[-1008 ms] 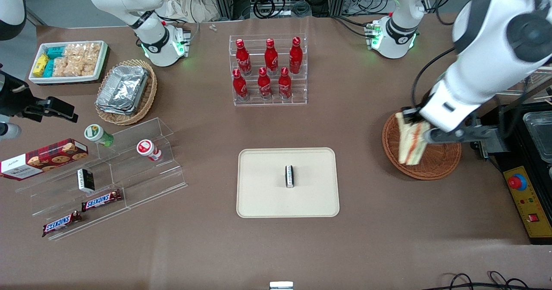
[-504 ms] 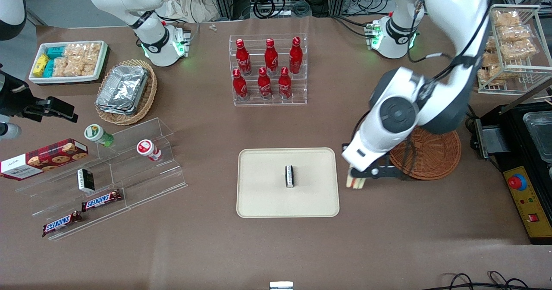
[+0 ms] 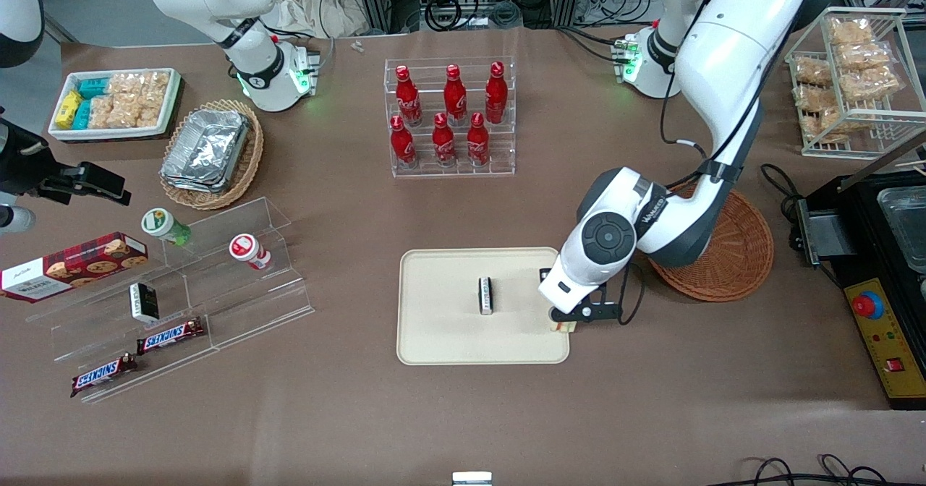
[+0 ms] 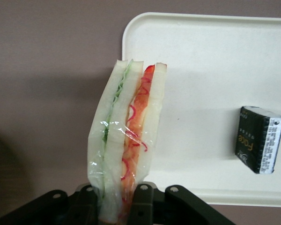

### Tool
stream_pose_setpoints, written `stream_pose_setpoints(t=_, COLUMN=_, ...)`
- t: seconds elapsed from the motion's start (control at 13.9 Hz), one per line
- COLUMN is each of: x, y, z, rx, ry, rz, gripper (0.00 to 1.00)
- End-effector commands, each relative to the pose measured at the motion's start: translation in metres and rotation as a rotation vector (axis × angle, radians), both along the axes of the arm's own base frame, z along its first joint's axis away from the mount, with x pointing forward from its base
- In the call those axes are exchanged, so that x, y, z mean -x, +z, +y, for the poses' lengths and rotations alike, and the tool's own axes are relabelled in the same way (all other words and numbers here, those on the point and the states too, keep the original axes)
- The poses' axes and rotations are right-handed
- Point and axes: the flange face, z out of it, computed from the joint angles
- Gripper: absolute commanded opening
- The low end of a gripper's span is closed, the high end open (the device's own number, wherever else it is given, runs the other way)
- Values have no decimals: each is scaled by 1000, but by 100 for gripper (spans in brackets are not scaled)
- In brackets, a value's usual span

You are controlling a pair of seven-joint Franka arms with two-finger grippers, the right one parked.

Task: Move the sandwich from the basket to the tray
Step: 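Carry the sandwich to the cream tray beside the onigiri package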

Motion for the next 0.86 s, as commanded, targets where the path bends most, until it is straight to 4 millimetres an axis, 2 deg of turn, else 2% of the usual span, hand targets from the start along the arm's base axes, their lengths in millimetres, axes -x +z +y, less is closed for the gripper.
stream_pose_setpoints(t=0.0, x=-5, y=-17, z=-14, rx=2, ry=35, rz=-31, gripper=0)
stream_pose_setpoints(t=0.29, x=-4, y=-45, z=-18, rx=-18, ry=30, rz=-38, gripper=0)
stream_pose_setpoints(t=0.43, x=-3, y=-49, z=-27, rx=-18, ry=28, rz=-41, gripper=0)
stream_pose_setpoints(t=0.72, x=-4, y=-50, z=-27, rx=-20, ry=49, rz=-41, gripper=0)
stream_pose_setpoints(t=0.79, x=-4, y=-50, z=-26, rx=-20, ry=54, rz=-40, gripper=60)
